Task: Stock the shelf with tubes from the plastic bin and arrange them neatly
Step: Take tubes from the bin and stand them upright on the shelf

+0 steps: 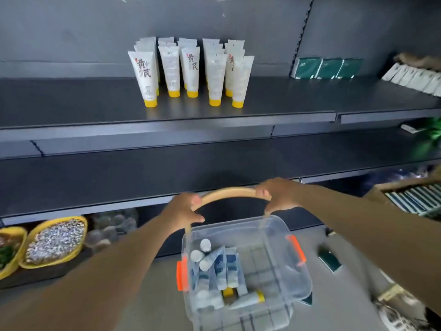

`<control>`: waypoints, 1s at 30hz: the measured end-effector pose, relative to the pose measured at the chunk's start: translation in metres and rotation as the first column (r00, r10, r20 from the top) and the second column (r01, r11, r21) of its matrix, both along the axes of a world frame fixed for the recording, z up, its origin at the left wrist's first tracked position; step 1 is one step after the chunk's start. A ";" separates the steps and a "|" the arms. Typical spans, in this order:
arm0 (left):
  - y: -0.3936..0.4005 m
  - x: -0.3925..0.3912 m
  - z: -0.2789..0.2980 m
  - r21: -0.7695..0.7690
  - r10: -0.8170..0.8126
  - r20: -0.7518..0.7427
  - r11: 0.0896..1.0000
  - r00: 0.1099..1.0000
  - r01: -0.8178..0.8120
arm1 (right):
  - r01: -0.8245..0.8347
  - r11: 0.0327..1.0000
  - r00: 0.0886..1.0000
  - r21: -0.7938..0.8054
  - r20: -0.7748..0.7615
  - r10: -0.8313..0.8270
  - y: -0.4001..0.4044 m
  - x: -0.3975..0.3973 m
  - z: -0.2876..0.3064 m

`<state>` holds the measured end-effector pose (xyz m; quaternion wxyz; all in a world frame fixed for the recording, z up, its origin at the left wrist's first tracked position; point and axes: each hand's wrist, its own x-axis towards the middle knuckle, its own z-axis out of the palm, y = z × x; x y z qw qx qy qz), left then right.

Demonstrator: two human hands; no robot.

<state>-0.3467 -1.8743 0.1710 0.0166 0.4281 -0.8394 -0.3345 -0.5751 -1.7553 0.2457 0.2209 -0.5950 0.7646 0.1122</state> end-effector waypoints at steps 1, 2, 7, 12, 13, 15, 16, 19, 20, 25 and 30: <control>0.012 -0.002 -0.024 0.045 -0.011 0.016 0.999 1.000 0.011 | 0.005 0.999 1.000 0.038 0.008 -0.005 0.006 -0.005 -0.020; 0.024 -0.005 -0.048 0.088 -0.019 0.034 0.996 0.999 0.016 | 0.012 0.997 1.000 0.071 0.018 -0.013 0.011 -0.010 -0.041; 0.069 -0.021 -0.148 0.201 -0.063 0.131 0.979 0.989 0.035 | -0.001 0.978 0.996 0.211 0.088 -0.018 0.029 -0.028 -0.133; 0.091 -0.041 -0.227 0.268 -0.100 0.229 0.963 0.968 0.036 | -0.032 0.948 0.983 0.315 0.184 -0.028 0.031 -0.036 -0.230; 0.092 -0.046 -0.239 0.271 -0.103 0.240 0.962 0.965 0.035 | -0.047 0.942 0.980 0.333 0.196 -0.020 0.030 -0.035 -0.245; 0.093 -0.054 -0.259 0.272 -0.098 0.247 0.962 0.964 0.028 | -0.070 0.932 0.974 0.356 0.226 -0.013 0.029 -0.034 -0.272; 0.093 -0.058 -0.268 0.268 -0.095 0.251 0.963 0.963 0.026 | -0.082 0.927 0.970 0.366 0.245 -0.011 0.029 -0.033 -0.283; 0.093 -0.068 -0.289 0.262 -0.115 0.261 0.964 0.958 0.044 | -0.118 0.914 0.954 0.387 0.300 -0.004 0.031 -0.030 -0.315; 0.093 -0.070 -0.295 0.268 -0.115 0.266 0.963 0.957 0.041 | -0.130 0.910 0.949 0.394 0.314 0.000 0.032 -0.028 -0.326; 0.086 -0.074 -0.316 0.263 -0.113 0.289 0.964 0.951 0.035 | -0.204 0.881 0.931 0.428 0.362 0.040 0.035 -0.012 -0.372; 0.079 -0.074 -0.328 0.248 -0.096 0.298 0.969 0.950 0.020 | -0.282 0.861 0.906 0.422 0.414 0.094 0.034 0.009 -0.397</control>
